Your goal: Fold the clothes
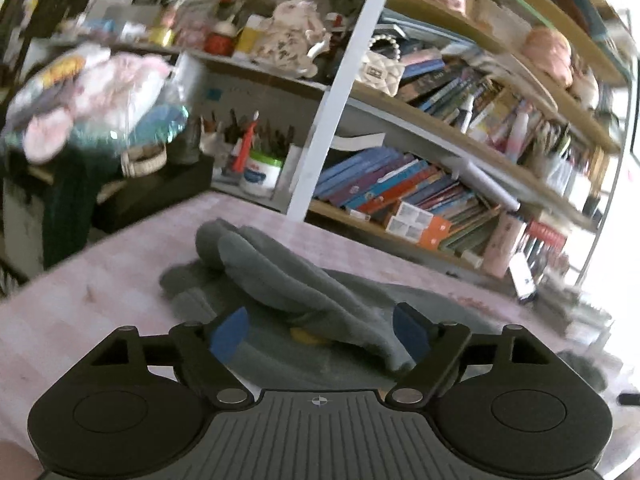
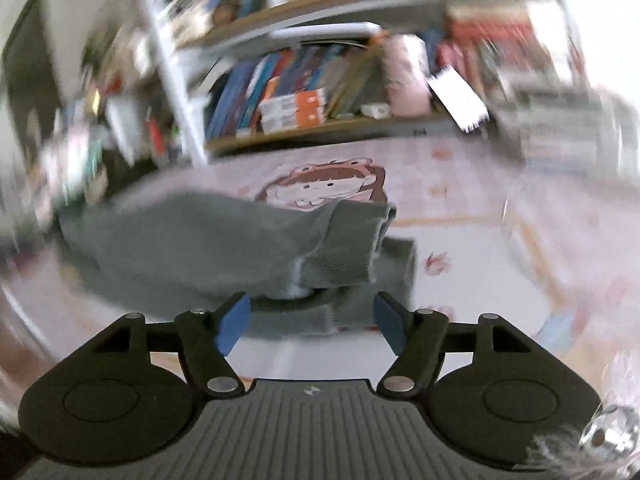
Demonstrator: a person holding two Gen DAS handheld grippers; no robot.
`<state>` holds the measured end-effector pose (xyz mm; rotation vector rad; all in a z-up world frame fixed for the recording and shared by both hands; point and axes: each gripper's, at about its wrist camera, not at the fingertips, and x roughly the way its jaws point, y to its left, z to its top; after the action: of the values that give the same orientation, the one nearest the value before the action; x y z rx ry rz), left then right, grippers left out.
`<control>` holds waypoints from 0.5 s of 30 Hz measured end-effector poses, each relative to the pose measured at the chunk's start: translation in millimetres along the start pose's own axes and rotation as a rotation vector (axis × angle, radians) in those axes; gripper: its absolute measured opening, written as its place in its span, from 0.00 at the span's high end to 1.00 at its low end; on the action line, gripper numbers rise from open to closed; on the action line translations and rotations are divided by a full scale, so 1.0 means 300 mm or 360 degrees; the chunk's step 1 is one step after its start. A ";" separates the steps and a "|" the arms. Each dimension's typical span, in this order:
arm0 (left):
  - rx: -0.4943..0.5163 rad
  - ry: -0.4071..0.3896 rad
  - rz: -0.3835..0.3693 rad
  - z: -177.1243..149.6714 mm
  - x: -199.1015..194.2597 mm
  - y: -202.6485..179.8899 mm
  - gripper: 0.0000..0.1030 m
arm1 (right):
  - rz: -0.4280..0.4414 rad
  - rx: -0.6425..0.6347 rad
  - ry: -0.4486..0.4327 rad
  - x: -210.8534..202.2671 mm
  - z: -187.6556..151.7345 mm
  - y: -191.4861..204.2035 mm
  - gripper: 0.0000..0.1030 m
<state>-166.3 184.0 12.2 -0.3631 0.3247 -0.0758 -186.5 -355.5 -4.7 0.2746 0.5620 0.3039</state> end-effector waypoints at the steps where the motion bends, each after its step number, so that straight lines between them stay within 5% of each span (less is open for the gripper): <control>1: -0.0019 -0.0008 -0.0006 -0.004 0.007 -0.007 0.13 | 0.0042 0.0145 0.0008 0.006 0.004 -0.016 0.31; 6: -0.0052 -0.0024 -0.0010 -0.034 0.047 -0.052 0.11 | 0.0248 0.0686 0.0061 0.060 0.021 -0.070 0.32; 15: -0.0085 -0.0020 0.0000 -0.059 0.040 -0.043 0.11 | 0.0215 0.0866 0.0042 0.136 0.039 -0.080 0.48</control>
<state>-160.9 164.5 -2.3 -0.4163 0.3146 -0.0648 -142.1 -365.0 -22.8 0.8371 0.6478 0.2809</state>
